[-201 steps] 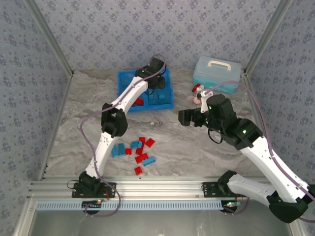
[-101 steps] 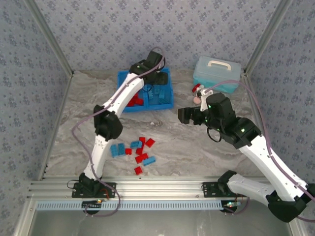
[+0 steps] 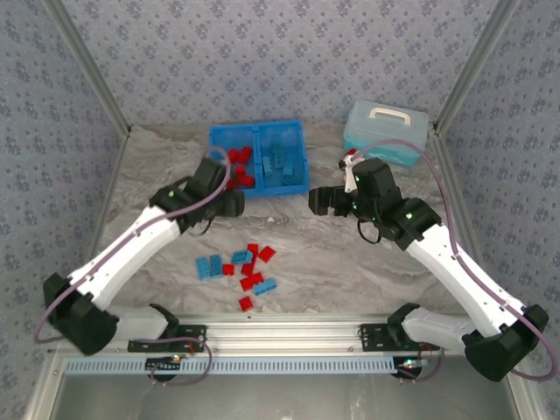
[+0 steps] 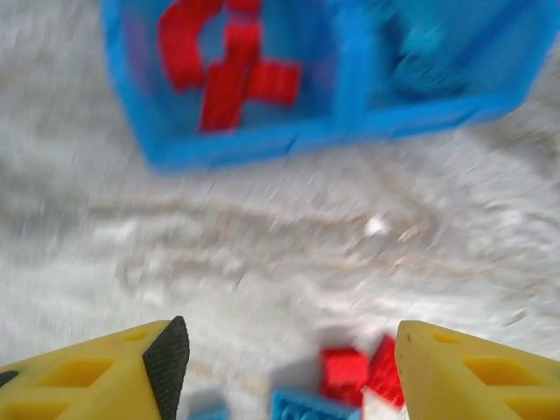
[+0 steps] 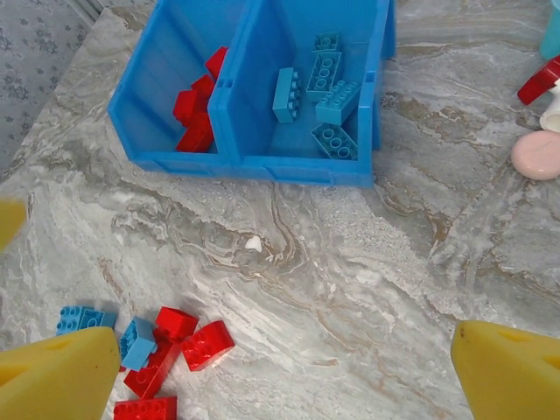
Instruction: Sort the legos into containers by color
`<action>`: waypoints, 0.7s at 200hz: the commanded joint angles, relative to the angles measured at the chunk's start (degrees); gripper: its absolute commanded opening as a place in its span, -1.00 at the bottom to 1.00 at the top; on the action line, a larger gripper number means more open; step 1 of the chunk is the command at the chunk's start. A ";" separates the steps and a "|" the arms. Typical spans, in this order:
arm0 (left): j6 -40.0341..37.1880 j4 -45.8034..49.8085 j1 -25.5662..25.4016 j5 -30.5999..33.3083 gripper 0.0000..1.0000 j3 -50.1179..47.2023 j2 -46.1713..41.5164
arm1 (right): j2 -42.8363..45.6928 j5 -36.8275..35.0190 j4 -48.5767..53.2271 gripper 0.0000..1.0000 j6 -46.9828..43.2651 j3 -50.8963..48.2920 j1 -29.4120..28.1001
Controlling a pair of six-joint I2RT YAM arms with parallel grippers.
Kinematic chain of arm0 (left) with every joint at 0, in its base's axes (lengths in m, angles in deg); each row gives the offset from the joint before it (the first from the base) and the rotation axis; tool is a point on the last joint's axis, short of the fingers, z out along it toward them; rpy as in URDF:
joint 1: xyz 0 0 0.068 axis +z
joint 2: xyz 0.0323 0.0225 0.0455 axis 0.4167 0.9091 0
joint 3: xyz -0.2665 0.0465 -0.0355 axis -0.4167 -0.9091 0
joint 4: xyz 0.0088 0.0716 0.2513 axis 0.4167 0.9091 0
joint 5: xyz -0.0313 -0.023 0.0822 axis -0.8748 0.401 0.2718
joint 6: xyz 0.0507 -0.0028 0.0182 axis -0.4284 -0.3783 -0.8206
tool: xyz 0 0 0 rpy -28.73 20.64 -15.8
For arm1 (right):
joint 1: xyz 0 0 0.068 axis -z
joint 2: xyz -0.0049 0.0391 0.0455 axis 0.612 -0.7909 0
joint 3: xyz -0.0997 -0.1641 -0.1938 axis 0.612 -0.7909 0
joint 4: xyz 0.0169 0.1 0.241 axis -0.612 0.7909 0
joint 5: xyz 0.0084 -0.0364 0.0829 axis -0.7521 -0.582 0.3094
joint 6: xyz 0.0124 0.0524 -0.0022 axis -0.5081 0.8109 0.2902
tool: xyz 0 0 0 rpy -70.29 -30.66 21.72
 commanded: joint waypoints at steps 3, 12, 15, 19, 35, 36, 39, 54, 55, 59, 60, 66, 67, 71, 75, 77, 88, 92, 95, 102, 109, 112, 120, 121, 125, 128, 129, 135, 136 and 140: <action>14.05 2.01 0.17 2.79 0.34 -10.96 -7.99 | -1.91 3.47 -2.05 1.00 -0.70 0.21 1.00; 17.23 1.81 0.15 2.20 0.36 -15.25 -10.80 | -2.62 4.15 -1.95 1.00 -0.91 0.57 1.14; 18.04 1.71 0.15 1.95 0.36 -16.65 -11.59 | -2.86 4.30 -1.94 1.00 -0.94 0.67 1.16; 19.05 1.77 0.15 1.77 0.36 -18.20 -12.48 | -3.10 4.55 -1.87 1.00 -0.98 0.82 1.24; 23.10 2.76 0.34 1.69 0.37 -23.10 -15.81 | -3.85 5.23 -1.76 1.00 -1.12 1.16 1.44; 23.38 2.81 0.33 1.63 0.36 -23.42 -15.96 | -3.86 5.28 -1.76 1.00 -1.17 1.18 1.46; 23.91 2.82 0.37 1.52 0.37 -24.20 -16.51 | -3.94 5.39 -1.76 1.00 -1.13 1.20 1.47; 25.84 1.56 0.76 -0.39 0.37 -28.27 -18.40 | -4.31 5.76 -1.72 1.00 -1.38 1.18 1.55; 25.93 1.46 0.85 -0.51 0.37 -28.56 -18.44 | -4.30 5.77 -1.70 1.00 -1.39 1.15 1.56; 26.33 1.16 1.01 -1.12 0.37 -29.45 -18.57 | -4.35 5.81 -1.61 1.00 -1.45 1.20 1.61; 26.40 1.04 1.06 -1.22 0.38 -29.68 -18.57 | -4.37 5.83 -1.60 1.00 -1.47 1.20 1.63; 26.71 0.52 1.41 -2.12 0.38 -30.79 -18.52 | -4.46 5.94 -1.46 1.00 -1.56 1.20 1.73; 26.76 0.46 1.48 -2.29 0.38 -30.96 -18.41 | -4.47 5.94 -1.43 1.00 -1.56 1.15 1.73; 26.86 0.19 1.78 -2.68 0.38 -31.61 -18.24 | -4.48 6.01 -1.41 1.00 -1.64 1.18 1.67; 26.97 0.03 1.98 -2.85 0.38 -32.08 -17.87 | -4.56 6.03 -1.33 1.00 -1.61 1.20 1.78; 26.99 -0.07 2.04 -2.85 0.38 -32.22 -17.72 | -4.56 6.01 -1.26 1.00 -1.58 1.15 1.75; 26.84 -0.62 2.58 -2.76 0.38 -33.00 -16.82 | -4.58 6.04 -1.30 1.00 -1.56 1.14 1.77; 26.66 -0.84 2.84 -2.71 0.36 -33.20 -16.42 | -4.64 6.09 -1.32 1.00 -1.50 1.20 1.75; 26.50 -1.06 3.06 -2.66 0.35 -33.31 -16.27 | -4.65 6.20 -1.32 1.00 -1.48 1.18 1.84; 26.34 -1.37 3.71 -2.49 0.31 -33.50 -15.83 | -4.63 6.36 -1.40 1.00 -1.38 1.19 1.90; 25.93 -1.76 4.31 -2.46 0.25 -33.63 -15.45 | -4.65 6.47 -1.41 1.00 -1.18 1.17 1.88; 25.71 -2.05 4.63 -2.45 0.24 -33.67 -15.27 | -4.65 6.47 -1.34 1.00 -1.01 1.15 1.90; 24.93 -2.98 5.46 -2.80 0.22 -33.92 -14.87 | -4.58 6.53 -1.24 1.00 -0.86 1.20 1.88; 24.82 -3.09 5.57 -2.90 0.22 -33.93 -14.83 | -4.57 6.50 -1.23 1.00 -0.82 1.15 1.85; 24.37 -3.62 6.00 -3.16 0.22 -34.07 -14.65 | -4.55 6.47 -1.15 1.00 -0.80 1.19 1.90; 24.06 -3.99 6.32 -3.35 0.22 -34.06 -14.48 | -4.56 6.52 -1.08 1.00 -0.72 1.19 1.87; 23.94 -4.13 6.40 -3.52 0.21 -34.13 -14.42 | -4.52 6.49 -1.02 1.00 -0.70 1.19 1.90; 23.27 -4.76 6.98 -4.19 0.21 -34.29 -13.99 | -4.41 6.39 -0.84 1.00 -0.70 1.16 1.85; 23.20 -4.77 7.08 -4.30 0.21 -34.33 -13.95 | -4.40 6.39 -0.82 1.00 -0.69 1.13 1.84; 22.73 -4.79 7.36 -4.74 0.21 -34.40 -13.67 | -4.37 6.31 -0.72 1.00 -0.69 1.12 1.86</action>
